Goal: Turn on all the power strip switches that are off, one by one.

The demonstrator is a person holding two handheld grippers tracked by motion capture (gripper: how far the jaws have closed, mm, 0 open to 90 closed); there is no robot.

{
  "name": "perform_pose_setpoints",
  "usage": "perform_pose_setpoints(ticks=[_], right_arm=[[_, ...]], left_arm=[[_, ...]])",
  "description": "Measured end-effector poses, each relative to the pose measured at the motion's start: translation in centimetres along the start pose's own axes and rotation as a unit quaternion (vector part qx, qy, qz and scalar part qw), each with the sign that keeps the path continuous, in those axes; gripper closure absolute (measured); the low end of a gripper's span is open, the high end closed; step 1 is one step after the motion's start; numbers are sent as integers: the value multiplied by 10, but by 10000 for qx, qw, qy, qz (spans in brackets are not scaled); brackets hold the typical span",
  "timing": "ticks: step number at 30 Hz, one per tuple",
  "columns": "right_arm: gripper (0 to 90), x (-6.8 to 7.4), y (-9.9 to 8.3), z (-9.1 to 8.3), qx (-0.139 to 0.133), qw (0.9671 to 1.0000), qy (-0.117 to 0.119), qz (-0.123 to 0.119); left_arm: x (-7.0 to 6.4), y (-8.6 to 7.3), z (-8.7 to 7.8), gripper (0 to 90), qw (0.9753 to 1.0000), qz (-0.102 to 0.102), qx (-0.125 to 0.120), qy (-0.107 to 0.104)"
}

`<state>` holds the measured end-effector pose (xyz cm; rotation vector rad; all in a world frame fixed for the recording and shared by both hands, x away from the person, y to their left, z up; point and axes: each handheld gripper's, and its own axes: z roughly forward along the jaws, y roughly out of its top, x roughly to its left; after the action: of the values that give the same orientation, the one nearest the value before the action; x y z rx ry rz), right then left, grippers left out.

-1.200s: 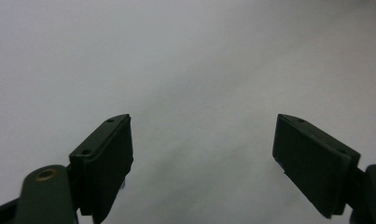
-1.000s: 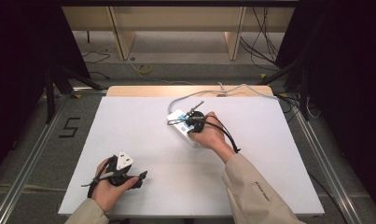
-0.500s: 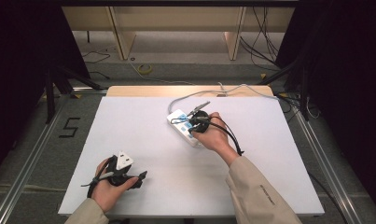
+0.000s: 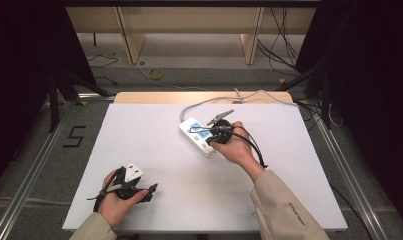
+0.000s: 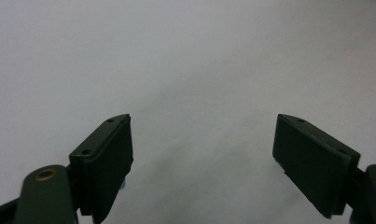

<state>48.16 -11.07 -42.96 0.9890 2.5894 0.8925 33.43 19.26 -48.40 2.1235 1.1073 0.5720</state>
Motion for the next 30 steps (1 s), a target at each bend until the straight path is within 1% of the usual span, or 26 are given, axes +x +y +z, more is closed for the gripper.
perform_pose_setpoints(ticks=[7,13,15,20,24,30], right_arm=[[822,0,-8,-7,-66,10000,-6,6],[797,-2,-15,-18,-144,9999,-47,-2],[787,-3,-18,-21,-177,9998,-57,39],[755,-4,-26,-28,-193,9998,-88,41],[707,-5,-32,-33,-243,9995,-98,176],[660,-5,-43,-38,-280,9993,-79,213]], left_arm=[[0,0,0,200,10000,-1,0,-3],[0,0,0,200,10000,0,6,-2],[0,0,0,200,10000,2,9,7],[0,-1,0,200,10000,3,27,-4],[0,-1,0,200,10000,-6,29,0],[0,-1,1,200,10000,-13,39,0]])
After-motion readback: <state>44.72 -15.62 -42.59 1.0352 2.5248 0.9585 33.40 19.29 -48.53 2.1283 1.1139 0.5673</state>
